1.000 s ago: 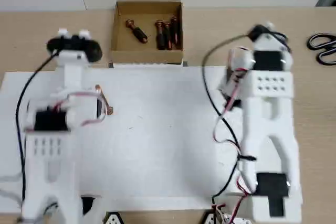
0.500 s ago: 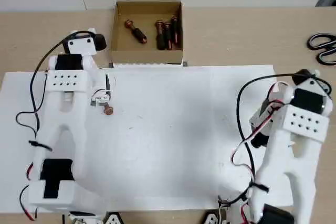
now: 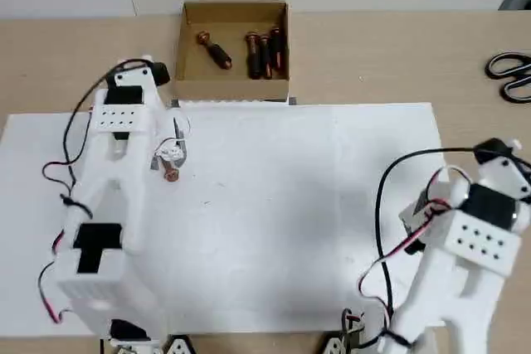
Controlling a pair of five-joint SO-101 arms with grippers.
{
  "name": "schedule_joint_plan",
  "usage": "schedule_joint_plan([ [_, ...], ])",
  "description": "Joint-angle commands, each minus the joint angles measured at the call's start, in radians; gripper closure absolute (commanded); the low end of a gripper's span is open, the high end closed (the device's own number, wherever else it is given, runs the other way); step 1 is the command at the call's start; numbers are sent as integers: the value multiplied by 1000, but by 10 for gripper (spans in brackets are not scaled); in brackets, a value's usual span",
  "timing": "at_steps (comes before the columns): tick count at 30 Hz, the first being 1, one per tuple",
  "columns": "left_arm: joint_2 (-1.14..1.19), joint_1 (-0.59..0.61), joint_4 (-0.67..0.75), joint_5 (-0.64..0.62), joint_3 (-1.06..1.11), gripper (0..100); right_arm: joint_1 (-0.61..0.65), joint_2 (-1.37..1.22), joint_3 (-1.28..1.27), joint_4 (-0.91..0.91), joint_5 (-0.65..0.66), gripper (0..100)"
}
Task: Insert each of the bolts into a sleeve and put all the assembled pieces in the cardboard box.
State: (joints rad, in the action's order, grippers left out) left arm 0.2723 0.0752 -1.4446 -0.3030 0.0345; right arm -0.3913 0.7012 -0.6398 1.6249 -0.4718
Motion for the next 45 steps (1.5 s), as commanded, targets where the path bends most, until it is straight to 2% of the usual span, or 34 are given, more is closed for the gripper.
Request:
schedule_joint_plan([
  [1,21,6,46,-3,-42,874,-39,85,-12,-15,43,995],
  [7,87,6,87,-3,-42,882,-64,174,-20,-15,78,995],
  [11,130,6,89,-3,-42,994,-64,188,-20,-8,77,995],
  [15,117,6,48,-5,-47,995,-64,188,-21,-12,75,995],
  [20,35,-14,-68,-2,-160,995,-62,188,-21,-15,72,995],
  [25,-51,-14,-81,-14,-191,995,-62,188,-21,-15,71,995],
  [27,-83,-14,-104,-141,-188,995,-62,188,-21,-15,71,995],
  [31,-132,-2,-152,-643,-188,994,-64,188,-21,-12,71,995],
  [35,-129,8,-110,-1137,-185,994,-62,188,-31,-18,55,995],
  [37,-117,31,-109,-1336,-185,993,-59,186,-54,-18,38,995],
  [39,-110,46,-110,-1401,-185,993,-59,189,-86,-30,34,995],
  [45,-110,55,-120,-1379,-185,985,-61,196,-137,-53,35,995],
])
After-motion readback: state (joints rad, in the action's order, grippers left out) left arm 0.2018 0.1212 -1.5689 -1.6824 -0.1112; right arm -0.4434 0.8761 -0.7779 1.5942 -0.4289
